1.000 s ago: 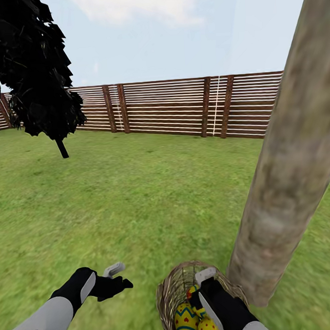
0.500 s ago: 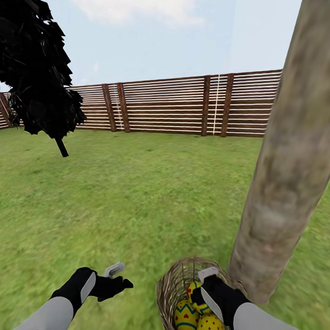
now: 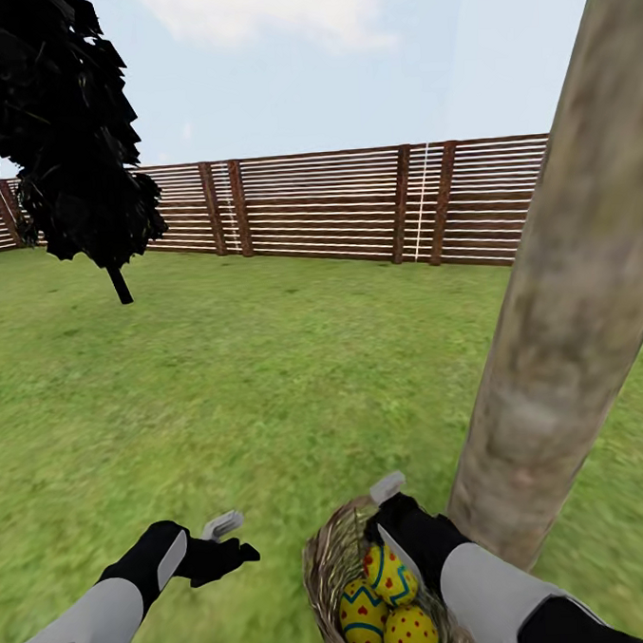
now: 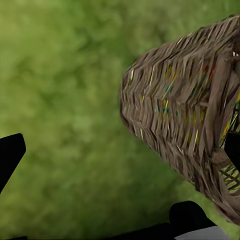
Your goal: Take the three Easter eggs out of the wicker basket on the lawn in the garden, then place them on the lawn next to a single tree (choose any tree) so that all three eggs are next to the same tree and none are left in the basket.
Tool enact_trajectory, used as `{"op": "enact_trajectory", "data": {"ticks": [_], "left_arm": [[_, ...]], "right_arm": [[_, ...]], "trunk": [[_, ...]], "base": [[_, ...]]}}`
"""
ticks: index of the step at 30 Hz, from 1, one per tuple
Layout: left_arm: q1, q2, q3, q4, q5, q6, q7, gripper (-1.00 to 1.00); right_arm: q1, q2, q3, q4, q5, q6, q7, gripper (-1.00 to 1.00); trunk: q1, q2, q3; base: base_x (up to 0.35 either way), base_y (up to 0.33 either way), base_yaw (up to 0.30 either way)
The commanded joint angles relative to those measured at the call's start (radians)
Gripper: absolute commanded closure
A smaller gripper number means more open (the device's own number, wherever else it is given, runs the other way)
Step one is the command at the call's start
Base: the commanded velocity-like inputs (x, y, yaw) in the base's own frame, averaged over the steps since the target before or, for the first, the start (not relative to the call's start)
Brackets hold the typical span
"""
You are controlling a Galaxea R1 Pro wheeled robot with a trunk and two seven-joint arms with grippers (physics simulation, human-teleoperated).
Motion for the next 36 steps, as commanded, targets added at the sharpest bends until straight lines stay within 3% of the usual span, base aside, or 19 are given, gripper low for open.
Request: {"op": "enact_trajectory", "data": {"ticks": [1,4,8,14,19,24,28,36], "left_arm": [[0.000,0.000,0.004,-0.001,0.005,0.008,0.001,-1.00],[0.000,-0.001,0.004,-0.001,0.005,0.008,0.001,-1.00],[0.000,-0.002,0.003,-0.001,0.005,0.008,0.001,-1.00],[0.000,-0.002,0.002,-0.001,0.005,0.008,0.001,-1.00],[0.000,-0.002,0.002,-0.001,0.005,0.008,0.001,-1.00],[0.000,-0.002,0.002,-0.001,0.005,0.009,0.001,-1.00],[0.000,-0.002,0.002,-0.001,0.005,0.008,0.001,-1.00],[0.000,-0.002,0.002,-0.001,0.005,0.008,0.001,-1.00]], "right_arm": [[-0.018,-0.002,0.041,0.001,-0.004,0.019,0.013,-1.00],[-0.050,-0.004,0.136,0.005,-0.004,0.030,0.087,-1.00],[-0.082,-0.005,0.189,0.008,-0.003,0.033,0.170,-1.00],[-0.090,-0.005,0.199,0.009,-0.004,0.032,0.190,-1.00],[-0.091,-0.005,0.201,0.039,-0.004,0.026,0.255,-1.00],[-0.091,-0.007,0.198,0.082,-0.002,0.008,0.256,-1.00],[-0.091,-0.021,0.198,0.085,-0.002,-0.034,0.251,-1.00],[-0.090,-0.023,0.199,0.078,0.000,-0.062,0.244,-1.00]], "trunk": [[0.004,-0.007,-0.004],[0.015,-0.028,-0.014],[0.031,-0.056,-0.026],[0.054,-0.098,-0.045],[0.073,-0.133,-0.061],[0.092,-0.168,-0.076],[0.107,-0.196,-0.089],[0.138,-0.252,-0.114]], "base": [[0.000,0.000,0.000],[0.000,0.000,0.000],[0.000,0.000,0.000],[0.000,0.000,0.000],[0.000,0.000,0.000],[0.000,0.000,0.000],[0.000,0.000,0.000],[0.000,0.000,0.000]]}}
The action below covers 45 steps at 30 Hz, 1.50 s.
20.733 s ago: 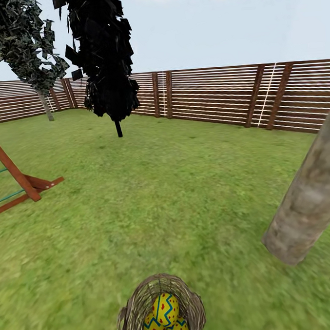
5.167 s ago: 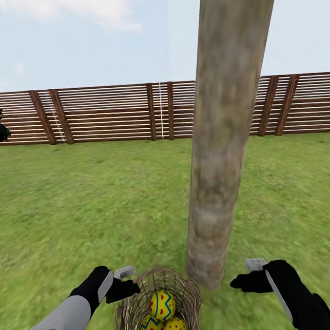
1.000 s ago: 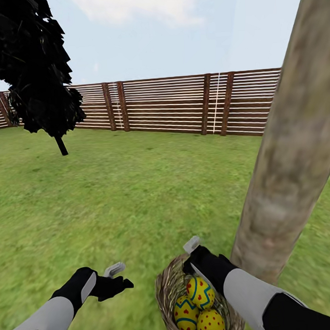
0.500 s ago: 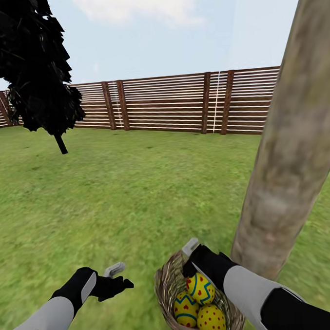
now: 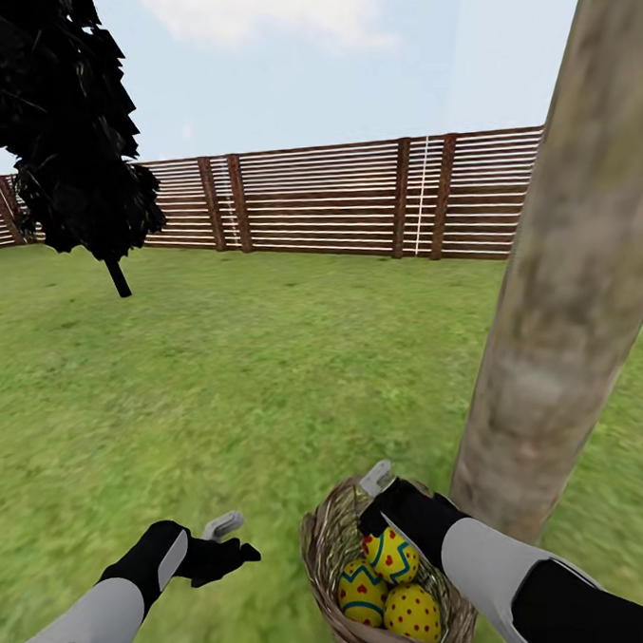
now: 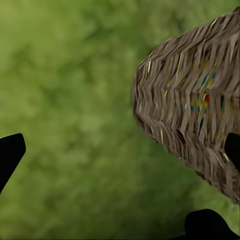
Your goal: Take the three Easter eggs out of the wicker basket on the lawn in the garden, then place them on the lawn next to a single tree (choose any tree) so that all three eggs are next to the same tree and none are left in the basket.
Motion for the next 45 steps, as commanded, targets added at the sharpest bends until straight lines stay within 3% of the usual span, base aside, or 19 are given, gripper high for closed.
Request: {"op": "enact_trajectory", "data": {"ticks": [1,15,18,20,22,24,25,29,33,38,45], "left_arm": [[0.000,0.000,0.004,-0.001,0.006,0.009,0.001,-1.00],[0.000,0.004,0.006,-0.001,0.006,0.008,-0.001,-1.00],[0.000,0.023,0.009,-0.001,0.007,0.008,-0.025,-1.00],[0.000,0.055,0.010,-0.001,0.007,0.008,-0.089,-1.00],[0.000,0.114,0.010,0.000,0.006,0.007,-0.258,-1.00],[0.000,0.143,0.010,0.003,0.006,0.006,-0.352,-1.00],[0.000,0.176,0.009,0.007,0.005,0.005,-0.465,-1.00],[0.000,0.210,0.009,0.011,0.004,0.001,-0.618,-1.00],[0.000,0.216,0.008,0.012,0.003,-0.001,-0.670,-1.00],[0.000,0.216,0.007,0.013,0.005,-0.001,-0.678,-1.00],[0.000,0.216,0.007,0.013,0.006,-0.001,-0.679,-1.00]], "right_arm": [[-0.001,-0.001,0.006,-0.002,-0.002,0.004,0.001,-1.00],[-0.001,-0.002,0.006,0.005,-0.007,-0.055,-0.001,-1.00],[-0.001,-0.002,0.006,0.005,-0.008,-0.056,-0.001,-1.00],[-0.001,-0.002,0.005,0.005,-0.008,-0.056,-0.002,-1.00],[-0.001,-0.002,0.006,0.005,-0.008,-0.053,-0.002,-1.00],[-0.001,-0.002,0.006,0.005,-0.008,-0.053,-0.002,-1.00],[-0.001,-0.003,0.006,0.006,-0.008,-0.052,-0.002,-1.00],[-0.001,-0.015,0.006,0.005,-0.008,-0.050,-0.003,-1.00],[-0.001,-0.031,0.006,0.004,-0.008,-0.048,-0.019,-1.00],[-0.001,-0.037,0.006,0.001,-0.007,-0.049,-0.086,-1.00],[-0.001,-0.038,0.007,-0.006,-0.003,-0.053,-0.101,-1.00]], "trunk": [[0.004,-0.008,-0.004],[0.057,-0.106,-0.048],[0.069,-0.127,-0.057],[0.077,-0.141,-0.064],[0.084,-0.155,-0.070],[0.092,-0.169,-0.076],[0.096,-0.176,-0.079],[0.101,-0.183,-0.094],[0.102,-0.184,-0.102],[0.102,-0.184,-0.106],[0.105,-0.186,-0.133]], "base": [[0.000,0.000,0.000],[0.000,0.000,0.000],[0.000,0.000,0.000],[0.000,0.000,0.000],[0.000,0.000,0.000],[0.000,0.000,0.000],[0.000,0.000,0.000],[0.000,0.000,0.000],[0.000,0.000,0.000],[0.000,0.000,0.000],[0.000,0.000,0.000]]}}
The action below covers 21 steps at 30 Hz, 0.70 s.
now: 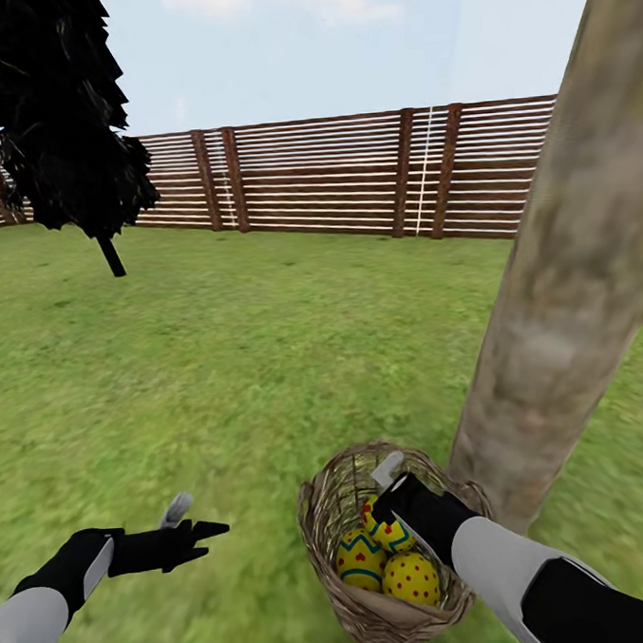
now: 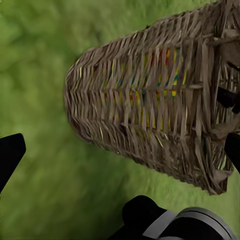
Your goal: Take the three Easter eggs out of the wicker basket on the lawn in the garden, then place them on the lawn next to a single tree (choose any tree) so that all three eggs are next to the same tree and none are left in the basket.
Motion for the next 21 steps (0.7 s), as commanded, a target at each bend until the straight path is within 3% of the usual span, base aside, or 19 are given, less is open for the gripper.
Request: {"op": "enact_trajectory", "data": {"ticks": [1,6,8,10,21], "left_arm": [[0.000,0.000,0.000,0.000,0.005,0.009,0.000,-1.00],[0.000,0.000,0.000,0.000,0.004,0.009,0.000,-1.00],[0.000,0.000,0.000,0.000,0.002,0.009,0.000,-1.00],[0.000,0.000,0.000,0.000,0.002,0.009,0.000,-1.00],[0.000,0.000,0.000,0.000,0.002,0.009,0.001,-1.00]], "right_arm": [[-0.001,0.000,0.006,-0.003,-0.002,0.004,-0.001,-1.00],[-0.001,0.002,0.008,-0.006,0.005,-0.001,0.001,-1.00],[-0.001,0.003,0.007,-0.006,0.039,-0.002,0.001,-1.00],[-0.001,0.002,0.007,-0.006,0.046,-0.002,0.001,-1.00],[-0.001,0.001,0.006,-0.008,0.055,-0.021,-0.012,-1.00]], "trunk": [[0.000,-0.001,-0.005],[0.002,-0.002,-0.024],[0.003,-0.002,-0.032],[0.004,-0.003,-0.040],[0.009,-0.005,-0.082]], "base": [[0.000,0.000,0.000],[0.000,0.000,0.000],[0.000,0.000,0.000],[0.000,0.000,0.000],[0.000,0.000,0.000]]}}
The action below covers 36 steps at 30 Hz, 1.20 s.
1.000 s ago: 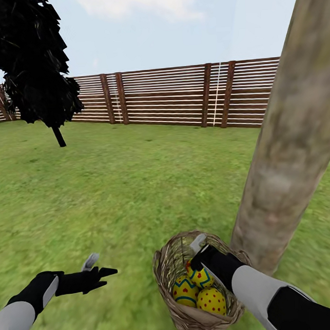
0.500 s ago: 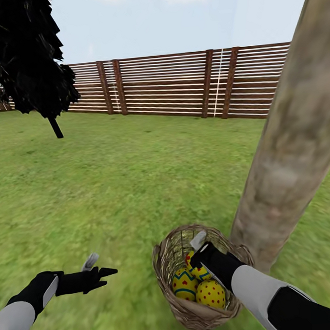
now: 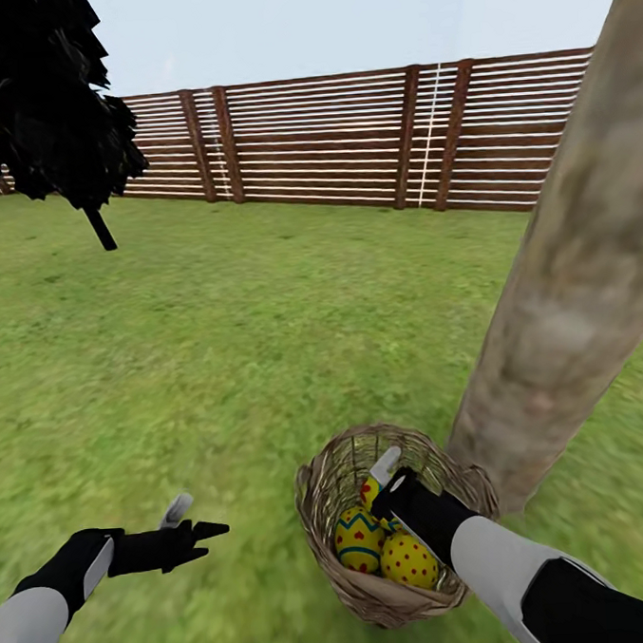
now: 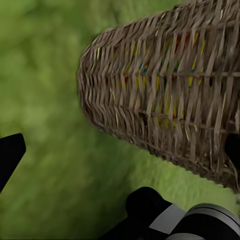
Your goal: Take the three Easter eggs out of the wicker basket on the lawn in the garden, then place them on the lawn next to a single tree (choose any tree) so that all three eggs are next to the same tree and none are left in the basket.
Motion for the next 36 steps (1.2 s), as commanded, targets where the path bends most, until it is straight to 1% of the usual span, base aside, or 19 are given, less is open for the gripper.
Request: {"op": "enact_trajectory", "data": {"ticks": [1,3,4,5,7,8,14,18,20,24,28,31,35,36], "left_arm": [[0.000,0.000,0.000,0.000,0.005,0.009,0.000,-1.00],[0.000,0.000,0.000,0.000,0.005,0.009,-0.001,-1.00],[0.000,0.000,0.000,0.000,0.005,0.009,-0.001,-1.00],[0.000,0.000,0.000,0.000,0.005,0.009,-0.001,-1.00],[0.000,0.000,0.000,0.000,0.006,0.009,-0.002,-1.00],[0.000,0.000,0.000,0.000,0.006,0.009,-0.002,-1.00],[0.000,0.000,0.000,0.000,0.007,0.009,-0.002,-1.00],[0.000,0.000,0.000,0.000,0.007,0.009,-0.002,-1.00],[0.000,-0.001,0.000,0.000,0.007,0.009,-0.002,-1.00],[0.000,0.000,0.000,0.000,0.007,0.009,-0.002,-1.00],[0.000,-0.001,0.000,0.000,0.007,0.009,-0.002,-1.00],[0.000,-0.001,0.000,0.000,0.007,0.009,-0.002,-1.00],[0.000,-0.001,0.000,0.000,0.007,0.009,-0.003,-1.00],[0.000,-0.001,0.000,0.000,0.007,0.009,-0.002,-1.00]], "right_arm": [[0.000,0.000,0.005,-0.002,0.003,0.004,-0.004,-1.00],[0.000,0.000,0.005,-0.002,0.011,0.000,-0.011,-1.00],[0.000,0.001,0.004,-0.002,0.023,-0.005,-0.020,-1.00],[0.000,0.002,0.004,-0.002,0.046,-0.012,-0.038,-1.00],[0.000,0.006,0.003,-0.002,0.076,-0.018,-0.072,-1.00],[0.000,0.007,0.003,-0.002,0.079,-0.018,-0.077,-1.00],[0.000,0.007,0.003,-0.004,0.085,-0.024,-0.084,-1.00],[0.000,0.007,0.004,-0.012,0.085,-0.046,-0.084,-1.00],[0.000,0.007,0.005,-0.014,0.085,-0.066,-0.084,-1.00],[0.000,0.007,0.005,-0.014,0.085,-0.069,-0.083,-1.00],[0.000,0.009,0.006,-0.013,0.085,-0.070,-0.083,-1.00],[0.000,0.009,0.006,-0.011,0.085,-0.070,-0.083,-1.00],[0.000,0.008,0.005,-0.010,0.084,-0.069,-0.083,-1.00],[0.000,0.008,0.005,-0.011,0.083,-0.068,-0.083,-1.00]], "trunk": [[0.000,-0.001,-0.005],[0.001,-0.001,-0.013],[0.002,-0.001,-0.016],[0.002,-0.001,-0.016],[0.002,-0.001,-0.016],[0.002,-0.002,-0.020],[0.005,-0.003,-0.043],[0.006,-0.004,-0.059],[0.006,-0.004,-0.059],[0.008,-0.005,-0.074],[0.008,-0.005,-0.074],[0.010,-0.006,-0.086],[0.010,-0.006,-0.086],[0.010,-0.006,-0.090]], "base": [[0.000,0.000,0.000],[0.000,0.000,0.000],[0.000,0.000,0.000],[0.000,0.000,0.000],[0.000,0.000,0.000],[0.000,0.000,0.000],[0.000,0.000,0.000],[0.000,0.000,0.000],[0.000,0.000,0.000],[0.000,0.000,0.000],[0.000,0.000,0.000],[0.000,0.000,0.000],[0.000,0.000,0.000],[0.000,0.000,0.000]]}}
